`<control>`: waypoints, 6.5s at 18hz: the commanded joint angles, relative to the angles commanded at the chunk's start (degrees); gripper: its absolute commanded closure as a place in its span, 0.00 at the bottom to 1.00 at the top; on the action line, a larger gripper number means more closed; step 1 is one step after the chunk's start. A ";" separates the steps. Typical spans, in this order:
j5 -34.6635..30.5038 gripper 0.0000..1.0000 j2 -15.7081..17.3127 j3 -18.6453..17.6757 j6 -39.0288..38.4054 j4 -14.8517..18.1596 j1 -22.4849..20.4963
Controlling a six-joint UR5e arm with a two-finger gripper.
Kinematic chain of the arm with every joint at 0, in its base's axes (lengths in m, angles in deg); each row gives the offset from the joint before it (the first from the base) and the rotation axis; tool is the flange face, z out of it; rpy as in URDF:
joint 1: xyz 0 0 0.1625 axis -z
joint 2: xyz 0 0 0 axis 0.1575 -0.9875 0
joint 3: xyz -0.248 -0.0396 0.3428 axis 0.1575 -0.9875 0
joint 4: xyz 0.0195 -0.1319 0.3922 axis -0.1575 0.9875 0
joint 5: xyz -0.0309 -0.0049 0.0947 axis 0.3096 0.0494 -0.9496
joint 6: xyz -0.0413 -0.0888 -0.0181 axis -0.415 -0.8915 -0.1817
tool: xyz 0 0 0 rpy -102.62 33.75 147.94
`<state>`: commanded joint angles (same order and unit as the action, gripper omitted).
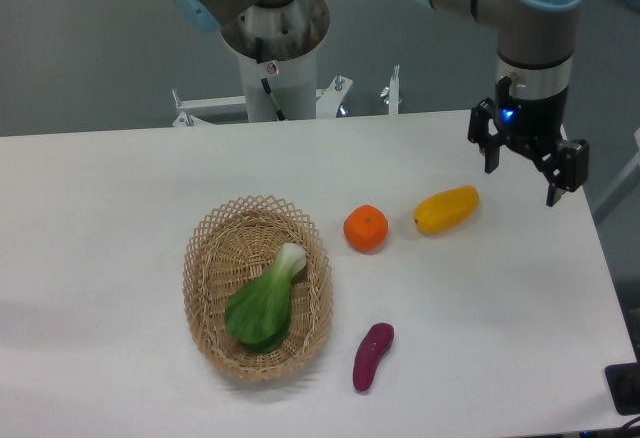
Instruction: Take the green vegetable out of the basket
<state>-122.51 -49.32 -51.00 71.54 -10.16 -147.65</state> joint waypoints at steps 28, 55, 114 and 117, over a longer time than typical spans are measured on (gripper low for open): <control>4.66 0.00 1.59 -17.05 -41.30 -11.08 18.09; 2.37 0.00 -8.70 -21.80 -41.66 -14.06 25.93; 10.28 0.64 -0.18 -2.37 -5.89 -3.08 -6.33; 10.28 0.64 -0.18 -2.11 -5.89 -3.08 -6.42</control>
<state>-112.23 -49.50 -53.11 65.66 -13.23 -154.06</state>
